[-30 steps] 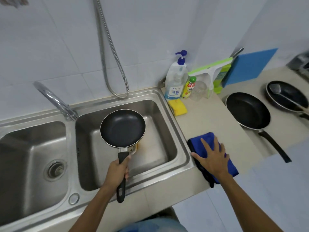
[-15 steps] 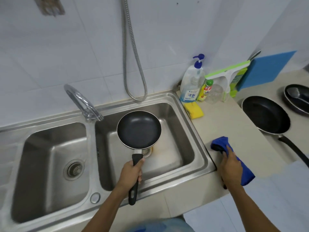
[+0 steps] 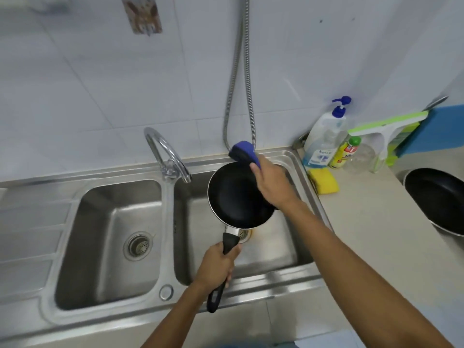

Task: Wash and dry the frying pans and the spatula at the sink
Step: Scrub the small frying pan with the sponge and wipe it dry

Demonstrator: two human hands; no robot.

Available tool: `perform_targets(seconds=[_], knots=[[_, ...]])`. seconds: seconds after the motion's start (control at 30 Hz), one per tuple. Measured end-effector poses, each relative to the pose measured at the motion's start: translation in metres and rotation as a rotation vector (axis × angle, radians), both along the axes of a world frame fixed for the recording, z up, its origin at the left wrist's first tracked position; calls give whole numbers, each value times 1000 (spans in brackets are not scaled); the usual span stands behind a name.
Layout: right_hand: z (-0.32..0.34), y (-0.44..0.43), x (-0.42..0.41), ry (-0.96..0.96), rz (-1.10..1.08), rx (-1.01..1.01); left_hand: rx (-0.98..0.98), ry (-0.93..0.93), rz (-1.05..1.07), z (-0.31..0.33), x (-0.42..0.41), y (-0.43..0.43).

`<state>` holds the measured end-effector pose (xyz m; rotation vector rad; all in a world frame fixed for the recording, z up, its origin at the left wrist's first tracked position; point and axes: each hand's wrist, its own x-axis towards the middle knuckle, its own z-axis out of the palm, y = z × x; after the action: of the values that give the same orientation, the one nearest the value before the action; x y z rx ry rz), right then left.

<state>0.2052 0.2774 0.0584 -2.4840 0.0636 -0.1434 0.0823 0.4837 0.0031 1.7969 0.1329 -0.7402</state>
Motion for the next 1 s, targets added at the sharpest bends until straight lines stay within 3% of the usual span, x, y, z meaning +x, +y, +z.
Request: perform_targets(seconds=[0.13, 0.33, 0.53, 0.63, 0.8, 0.9, 1.0], knots=[[-36, 66, 10, 197, 342, -265, -23, 10, 61, 4, -3, -4], [-29, 81, -21, 399, 699, -191, -13, 10, 214, 3, -1, 17], [-16, 5, -3, 270, 717, -837, -4, -13, 171, 7, -1, 15], [-21, -15, 22, 147, 557, -992, -20, -29, 115, 14, 6, 3], [-15, 14, 56, -47, 366, -700, -52, -56, 113, 27, 16, -16], [-6, 59, 50, 57, 240, -247, -73, -55, 145, 29, 16, -20], [-5, 91, 23, 173, 263, 91, -50, -71, 160, 26, 18, -16]])
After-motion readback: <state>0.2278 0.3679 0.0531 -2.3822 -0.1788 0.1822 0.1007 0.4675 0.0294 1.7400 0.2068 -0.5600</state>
